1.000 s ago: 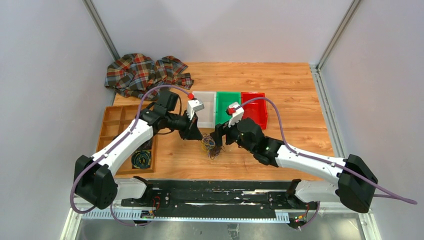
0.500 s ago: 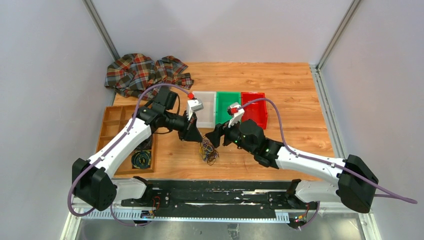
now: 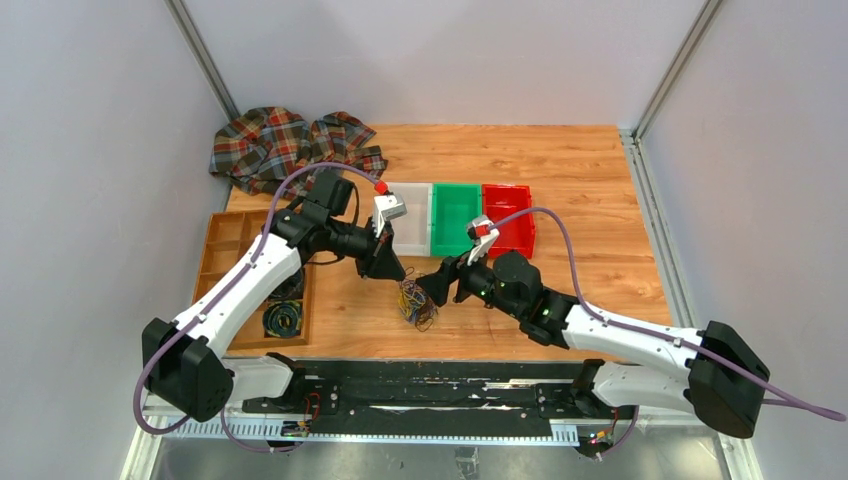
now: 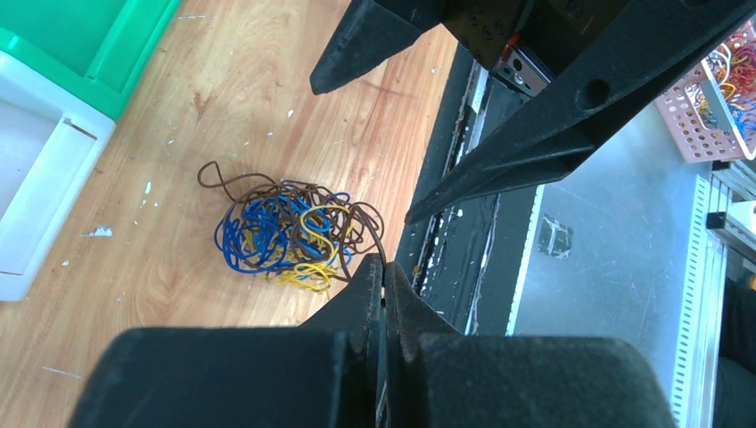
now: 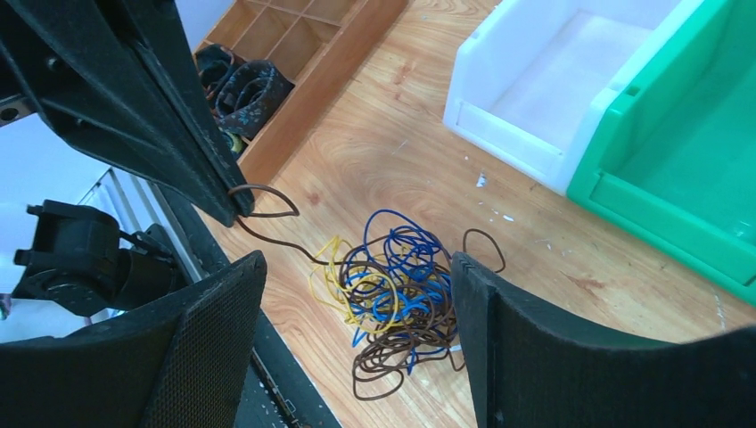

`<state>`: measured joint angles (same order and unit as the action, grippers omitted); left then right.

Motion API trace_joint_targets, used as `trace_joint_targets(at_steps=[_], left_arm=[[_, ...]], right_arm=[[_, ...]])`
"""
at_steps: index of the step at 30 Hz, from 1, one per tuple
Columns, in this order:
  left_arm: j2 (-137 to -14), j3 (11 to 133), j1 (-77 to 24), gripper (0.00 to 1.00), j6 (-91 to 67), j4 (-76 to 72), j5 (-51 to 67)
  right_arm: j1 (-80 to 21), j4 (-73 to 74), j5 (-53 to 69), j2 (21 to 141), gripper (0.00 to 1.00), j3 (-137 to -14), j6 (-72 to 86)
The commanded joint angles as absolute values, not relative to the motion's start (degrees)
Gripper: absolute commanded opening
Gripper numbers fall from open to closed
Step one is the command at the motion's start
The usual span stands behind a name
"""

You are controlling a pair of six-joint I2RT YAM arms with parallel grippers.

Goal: Untangle the cables

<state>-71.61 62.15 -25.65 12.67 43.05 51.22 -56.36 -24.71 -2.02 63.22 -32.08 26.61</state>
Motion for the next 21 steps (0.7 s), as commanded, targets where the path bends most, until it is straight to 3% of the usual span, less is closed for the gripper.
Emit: trace_joint_targets(at_steps=[1, 12, 21], left_arm=[[-70.0, 64.3, -25.9, 0.01, 12.0, 43.5, 51.8], [-70.0, 70.5, -26.0, 0.01, 9.4, 45.2, 52.9], [-68.7, 78.2, -26.0, 0.01, 8.3, 49.2, 52.9]], right_arm=[[-57.3, -28.1, 0.0, 64.6, 0.75, -34.0, 28.1], [-57.3, -31.0, 0.8, 74.3, 0.73, -39.0, 26.2], [-57.4, -33.5, -2.0, 81.4, 0.59, -36.2, 26.0]])
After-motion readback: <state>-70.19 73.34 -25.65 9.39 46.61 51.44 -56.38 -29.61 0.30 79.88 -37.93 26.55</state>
